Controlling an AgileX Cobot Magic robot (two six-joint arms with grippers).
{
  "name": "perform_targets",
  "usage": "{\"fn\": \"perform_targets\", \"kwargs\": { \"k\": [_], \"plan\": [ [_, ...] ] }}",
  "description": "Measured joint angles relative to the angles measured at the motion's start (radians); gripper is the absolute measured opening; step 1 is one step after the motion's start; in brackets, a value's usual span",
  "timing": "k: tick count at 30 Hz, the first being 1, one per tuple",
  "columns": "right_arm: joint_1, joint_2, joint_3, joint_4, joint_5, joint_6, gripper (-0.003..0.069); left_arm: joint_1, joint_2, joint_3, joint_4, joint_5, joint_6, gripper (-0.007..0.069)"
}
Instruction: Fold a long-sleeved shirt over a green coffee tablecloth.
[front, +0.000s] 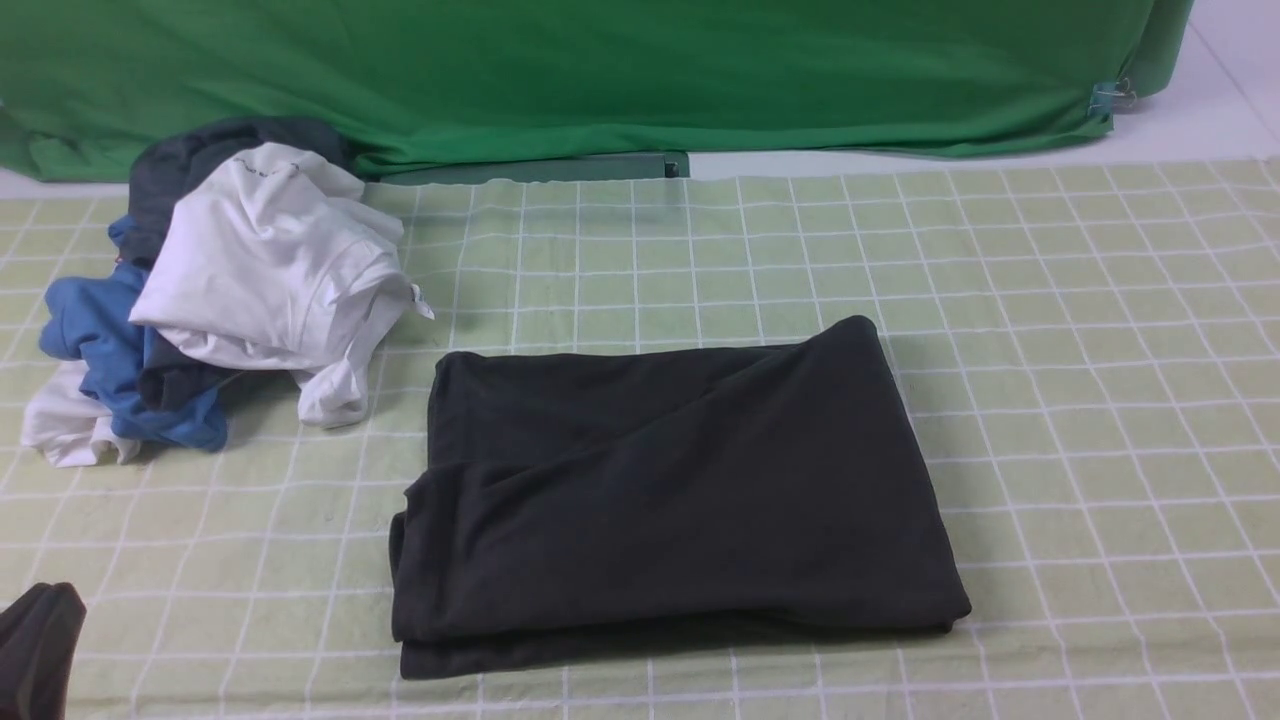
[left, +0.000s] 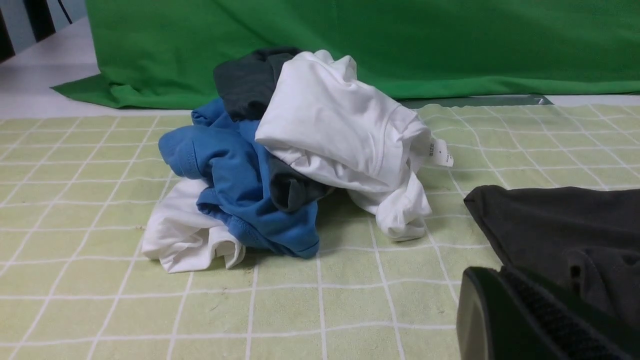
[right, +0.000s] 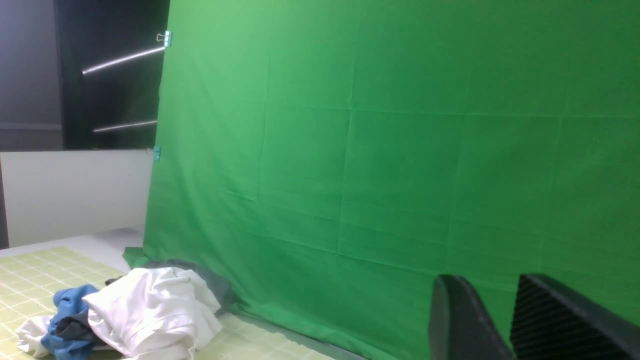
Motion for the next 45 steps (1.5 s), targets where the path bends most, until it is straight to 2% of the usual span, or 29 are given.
{"fn": "perform_targets", "kwargs": {
  "k": [23, 28, 29, 31, 34, 38, 42, 45],
  "plan": [
    [-0.008, -0.021, 0.0, 0.0, 0.013, -0.015, 0.0219, 0.0, 0.0, 0.0, -0.002, 0.002, 0.001, 0.0013],
    [-0.177, -0.038, 0.044, -0.001, 0.03, -0.067, 0.0232, 0.0, 0.0, 0.0, -0.002, 0.002, 0.002, 0.0013],
    [-0.186, -0.038, 0.048, -0.001, 0.03, -0.07, 0.0232, 0.0, 0.0, 0.0, -0.002, 0.002, 0.002, 0.0013],
    [-0.303, -0.041, 0.117, -0.001, 0.037, -0.095, 0.0235, 0.0, 0.0, 0.0, -0.002, 0.003, 0.002, 0.0013],
    [-0.423, -0.047, 0.225, -0.002, 0.04, -0.11, 0.0237, 0.0, 0.0, 0.0, -0.002, 0.003, 0.002, 0.0014],
    [-0.534, -0.092, 0.382, -0.002, 0.048, -0.111, 0.0237, 0.0, 0.0, 0.0, -0.002, 0.003, 0.002, 0.0014],
    [-0.593, -0.161, 0.469, -0.003, 0.098, -0.112, 0.0237, 0.0, 0.0, 0.0, -0.002, 0.003, 0.002, 0.0015],
    [-0.595, -0.171, 0.473, -0.004, 0.16, -0.113, 0.0237, 0.0, 0.0, 0.0, -0.002, 0.005, 0.002, 0.0015]
  ]
}}
